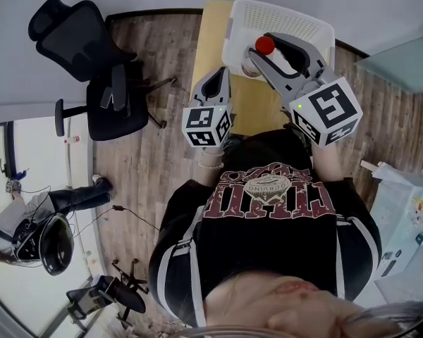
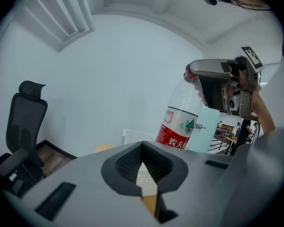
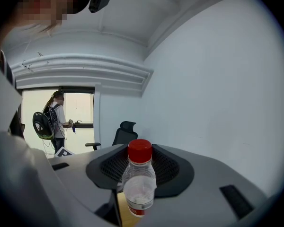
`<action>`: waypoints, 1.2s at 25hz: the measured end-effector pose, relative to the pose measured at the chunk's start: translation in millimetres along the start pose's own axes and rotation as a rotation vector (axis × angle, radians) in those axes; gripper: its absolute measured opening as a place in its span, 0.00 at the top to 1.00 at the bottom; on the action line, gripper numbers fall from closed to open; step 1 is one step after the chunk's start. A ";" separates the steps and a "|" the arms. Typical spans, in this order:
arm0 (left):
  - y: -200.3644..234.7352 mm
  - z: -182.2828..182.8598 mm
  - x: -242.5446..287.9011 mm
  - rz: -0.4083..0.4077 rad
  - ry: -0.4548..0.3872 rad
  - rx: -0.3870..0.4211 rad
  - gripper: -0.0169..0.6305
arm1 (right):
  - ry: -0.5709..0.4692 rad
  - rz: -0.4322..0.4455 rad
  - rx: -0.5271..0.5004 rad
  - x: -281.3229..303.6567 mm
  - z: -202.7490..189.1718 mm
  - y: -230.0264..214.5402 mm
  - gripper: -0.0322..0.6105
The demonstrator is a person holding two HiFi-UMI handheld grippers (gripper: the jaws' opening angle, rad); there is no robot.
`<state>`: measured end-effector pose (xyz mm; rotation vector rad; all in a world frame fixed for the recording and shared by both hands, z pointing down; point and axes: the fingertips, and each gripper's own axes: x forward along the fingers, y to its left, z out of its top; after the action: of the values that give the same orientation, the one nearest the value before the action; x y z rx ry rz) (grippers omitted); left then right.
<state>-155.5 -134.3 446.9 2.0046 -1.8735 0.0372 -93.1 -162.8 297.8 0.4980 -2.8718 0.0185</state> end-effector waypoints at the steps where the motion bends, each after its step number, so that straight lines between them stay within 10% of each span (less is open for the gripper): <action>1: 1.0 -0.4 -0.6 0.002 -0.001 -0.001 0.90 | 0.000 0.005 -0.001 0.5 -0.4 1.9 0.69; 30: 21.9 -2.1 -11.2 0.056 -0.002 -0.009 0.90 | 0.027 0.172 0.003 18.8 -18.8 46.2 0.69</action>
<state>-177.3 -123.5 451.5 1.9462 -1.9272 0.0421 -121.7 -124.6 321.5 0.2487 -2.8792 0.0574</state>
